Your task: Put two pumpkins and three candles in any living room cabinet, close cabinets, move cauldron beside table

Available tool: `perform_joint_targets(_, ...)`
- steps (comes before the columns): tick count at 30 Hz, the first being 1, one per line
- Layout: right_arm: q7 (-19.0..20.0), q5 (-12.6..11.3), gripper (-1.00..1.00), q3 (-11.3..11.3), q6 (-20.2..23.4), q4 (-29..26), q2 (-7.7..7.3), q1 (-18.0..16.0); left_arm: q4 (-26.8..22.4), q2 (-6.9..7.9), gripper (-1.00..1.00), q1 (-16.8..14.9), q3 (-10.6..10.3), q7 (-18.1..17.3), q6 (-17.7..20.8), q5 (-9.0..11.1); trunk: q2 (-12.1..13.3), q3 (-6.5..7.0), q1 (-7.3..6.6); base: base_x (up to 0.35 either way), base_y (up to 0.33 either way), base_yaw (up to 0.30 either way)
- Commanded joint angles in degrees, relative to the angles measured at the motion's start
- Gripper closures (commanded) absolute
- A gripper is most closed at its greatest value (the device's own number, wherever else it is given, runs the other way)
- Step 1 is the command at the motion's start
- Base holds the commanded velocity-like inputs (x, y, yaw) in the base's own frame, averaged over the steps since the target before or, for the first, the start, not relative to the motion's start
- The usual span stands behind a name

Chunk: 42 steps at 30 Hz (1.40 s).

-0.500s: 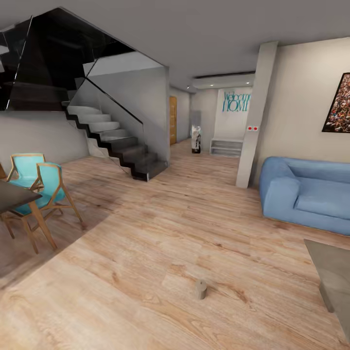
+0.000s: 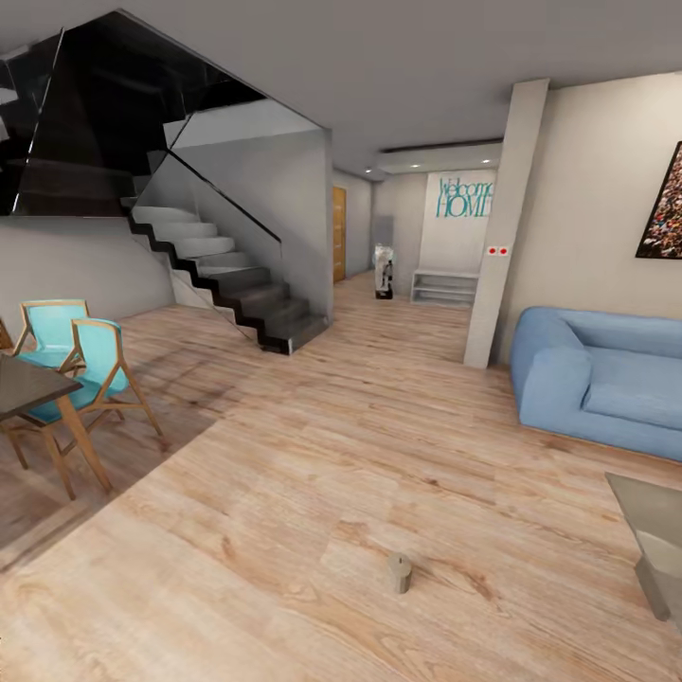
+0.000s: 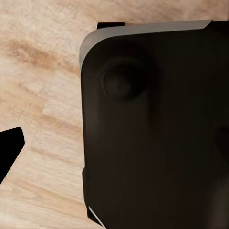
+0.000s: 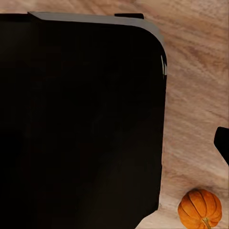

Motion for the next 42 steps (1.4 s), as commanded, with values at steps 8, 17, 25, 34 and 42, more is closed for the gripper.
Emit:
perform_joint_targets(8,-0.1,0.4,-1.0,0.2,-1.6,0.1,0.02,0.0,-0.1,0.03,-1.0,0.0,-0.1,0.0,-1.6,-0.1,0.0,-0.07,0.0,0.009,0.011,0.042)
perform_joint_targets(17,0.2,0.2,-1.0,0.1,-1.9,0.1,0.05,0.0,-0.1,0.03,-1.0,0.0,0.2,-0.1,-1.7,0.1,0.0,-0.09,0.0,0.0,0.0,0.006)
perform_joint_targets(25,0.3,0.1,-1.0,0.1,-1.9,0.1,0.29,0.0,-0.2,0.03,-1.0,0.0,0.2,0.0,-1.7,0.2,0.0,-0.21,0.0,0.0,0.007,0.213)
perform_joint_targets(34,0.4,0.6,-1.0,0.3,-1.9,0.1,1.07,0.0,-0.2,0.03,-1.0,0.0,0.1,-0.1,-1.7,0.2,0.0,-0.35,0.0,0.0,0.182,0.206)
perform_joint_targets(42,0.5,0.1,-1.0,0.2,-2.3,0.1,1.08,0.0,-0.2,0.03,-1.0,0.0,0.1,-0.1,-1.7,0.2,0.0,-0.35,0.0,0.056,0.211,0.024)
